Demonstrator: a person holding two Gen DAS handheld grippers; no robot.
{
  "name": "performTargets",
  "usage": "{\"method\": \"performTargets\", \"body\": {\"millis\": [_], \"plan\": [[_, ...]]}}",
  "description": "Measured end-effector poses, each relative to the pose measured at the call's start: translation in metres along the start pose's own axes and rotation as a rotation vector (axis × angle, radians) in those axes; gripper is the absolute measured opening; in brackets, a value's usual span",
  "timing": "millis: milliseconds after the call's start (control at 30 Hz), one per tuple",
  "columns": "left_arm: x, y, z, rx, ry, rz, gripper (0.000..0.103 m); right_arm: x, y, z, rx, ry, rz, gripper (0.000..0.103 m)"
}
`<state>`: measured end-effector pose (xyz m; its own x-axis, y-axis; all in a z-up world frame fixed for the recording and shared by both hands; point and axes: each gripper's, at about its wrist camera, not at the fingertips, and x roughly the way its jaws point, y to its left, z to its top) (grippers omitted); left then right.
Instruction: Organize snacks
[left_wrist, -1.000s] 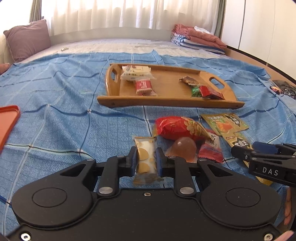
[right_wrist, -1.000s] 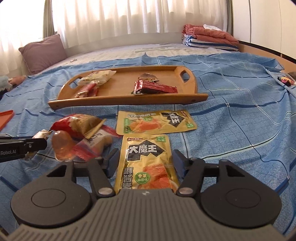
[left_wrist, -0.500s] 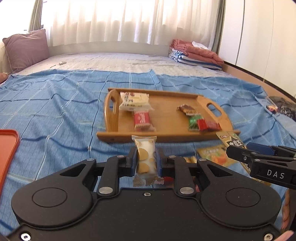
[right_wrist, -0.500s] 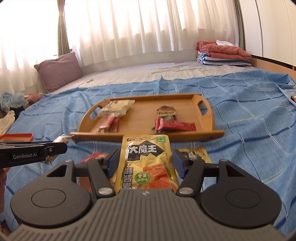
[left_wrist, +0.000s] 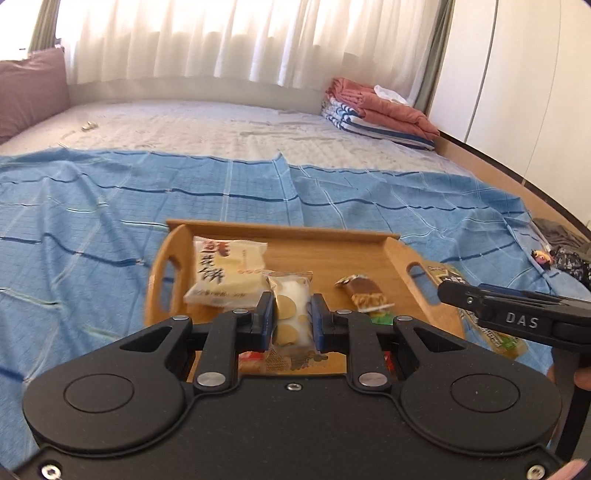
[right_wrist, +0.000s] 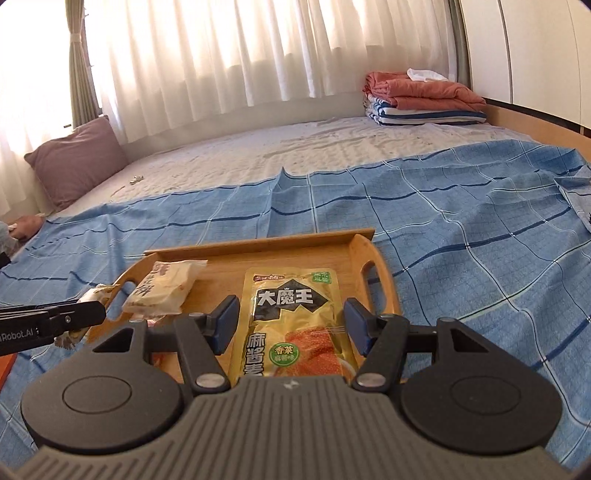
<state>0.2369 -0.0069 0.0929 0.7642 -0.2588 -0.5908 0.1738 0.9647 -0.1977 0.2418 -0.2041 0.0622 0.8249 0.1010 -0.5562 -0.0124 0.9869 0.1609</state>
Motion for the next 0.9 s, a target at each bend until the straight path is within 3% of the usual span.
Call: {"method": "performTargets", "body": {"millis": [100,167,400,900], "plan": [[0.038,0.005,0.014,-0.067,0.056,-0.060,0.020,0.028,-0.009,0.014,-0.002,0.027,-0.004,0.065],[0.062,0.006,0.018,-0.090,0.071,-0.062,0.020,0.046,-0.014,0.021,0.000,0.037,0.013,0.065],[0.124,0.008,0.017,-0.087,0.112,-0.003,0.020,0.097,-0.022,0.025,-0.039,0.064,-0.016,0.065],[0.157,-0.001,0.000,-0.012,0.125,0.066,0.020,0.137,-0.026,0.008,-0.077,0.106,-0.049,0.065]]}}
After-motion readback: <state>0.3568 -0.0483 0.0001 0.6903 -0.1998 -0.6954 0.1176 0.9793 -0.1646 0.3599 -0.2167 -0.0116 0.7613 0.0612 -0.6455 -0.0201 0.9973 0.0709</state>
